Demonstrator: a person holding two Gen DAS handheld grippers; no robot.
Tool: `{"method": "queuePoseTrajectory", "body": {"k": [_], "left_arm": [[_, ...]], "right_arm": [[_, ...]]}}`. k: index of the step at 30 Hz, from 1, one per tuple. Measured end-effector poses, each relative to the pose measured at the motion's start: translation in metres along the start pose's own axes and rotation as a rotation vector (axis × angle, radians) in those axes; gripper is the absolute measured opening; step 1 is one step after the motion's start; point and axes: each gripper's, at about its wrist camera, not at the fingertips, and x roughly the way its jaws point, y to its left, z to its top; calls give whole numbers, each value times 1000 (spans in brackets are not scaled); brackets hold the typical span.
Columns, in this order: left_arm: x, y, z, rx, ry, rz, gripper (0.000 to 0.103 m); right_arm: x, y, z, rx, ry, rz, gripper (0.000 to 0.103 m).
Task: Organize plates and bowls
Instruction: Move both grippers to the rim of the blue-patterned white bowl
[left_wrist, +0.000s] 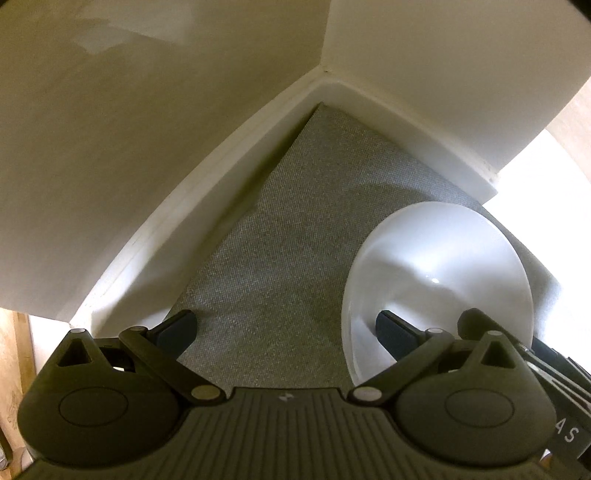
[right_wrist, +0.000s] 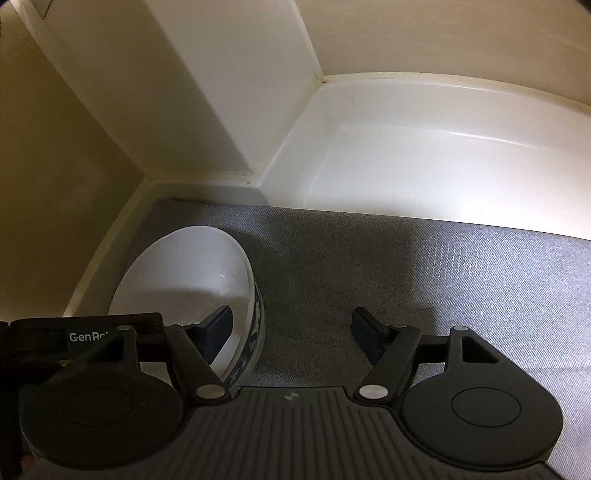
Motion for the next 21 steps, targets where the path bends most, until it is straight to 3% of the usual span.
{"method": "queuePoseTrajectory", "body": {"k": [21], "left_arm": [[0,3,1,-4,-6,-1,103]], "right_arm": [[1,1,0,-13,-16,-4,74]]}}
